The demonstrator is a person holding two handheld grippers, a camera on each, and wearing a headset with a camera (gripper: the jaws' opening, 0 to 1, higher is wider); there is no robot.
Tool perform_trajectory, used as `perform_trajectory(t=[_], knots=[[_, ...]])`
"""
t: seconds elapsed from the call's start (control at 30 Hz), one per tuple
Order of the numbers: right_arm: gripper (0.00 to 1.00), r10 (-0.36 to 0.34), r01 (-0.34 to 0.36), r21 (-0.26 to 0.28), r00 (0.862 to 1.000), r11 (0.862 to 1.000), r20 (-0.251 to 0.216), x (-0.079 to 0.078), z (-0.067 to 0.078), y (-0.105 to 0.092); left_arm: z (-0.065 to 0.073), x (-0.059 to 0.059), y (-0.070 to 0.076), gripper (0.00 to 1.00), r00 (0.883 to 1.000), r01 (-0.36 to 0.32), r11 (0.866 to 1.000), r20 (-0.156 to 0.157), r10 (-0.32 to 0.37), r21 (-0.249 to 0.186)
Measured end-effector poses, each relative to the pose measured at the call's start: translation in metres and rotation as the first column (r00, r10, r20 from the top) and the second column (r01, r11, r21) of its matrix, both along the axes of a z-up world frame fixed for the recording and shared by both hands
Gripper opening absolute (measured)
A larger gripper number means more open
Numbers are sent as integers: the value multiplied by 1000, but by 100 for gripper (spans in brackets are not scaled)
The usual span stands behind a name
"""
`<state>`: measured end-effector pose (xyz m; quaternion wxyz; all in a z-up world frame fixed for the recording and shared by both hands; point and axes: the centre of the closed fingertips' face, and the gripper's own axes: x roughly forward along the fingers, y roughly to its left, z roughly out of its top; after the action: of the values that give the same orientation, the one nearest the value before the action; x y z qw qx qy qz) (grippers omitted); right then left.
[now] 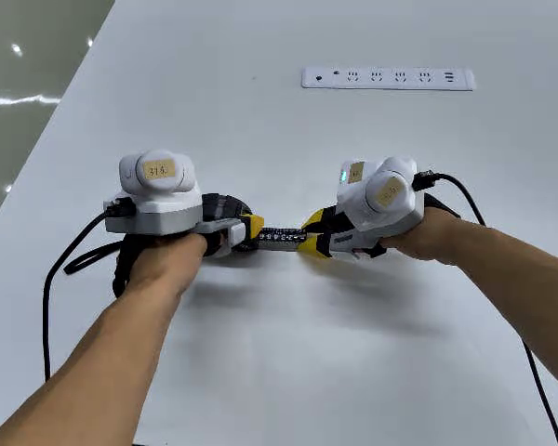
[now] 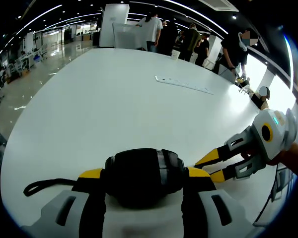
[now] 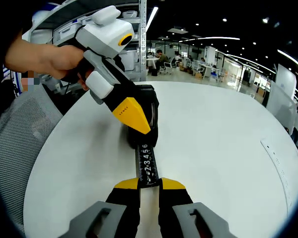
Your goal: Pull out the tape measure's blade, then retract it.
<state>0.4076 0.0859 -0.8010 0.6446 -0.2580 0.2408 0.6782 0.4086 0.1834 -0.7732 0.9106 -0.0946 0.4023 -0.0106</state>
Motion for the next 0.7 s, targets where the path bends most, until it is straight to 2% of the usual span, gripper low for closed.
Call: perform_trajectory(t=[0.7], knots=[[10, 19, -19, 13, 1000, 1000, 8, -2, -1, 21, 0, 1, 0, 57, 1000, -4, 1000, -1, 4, -7]])
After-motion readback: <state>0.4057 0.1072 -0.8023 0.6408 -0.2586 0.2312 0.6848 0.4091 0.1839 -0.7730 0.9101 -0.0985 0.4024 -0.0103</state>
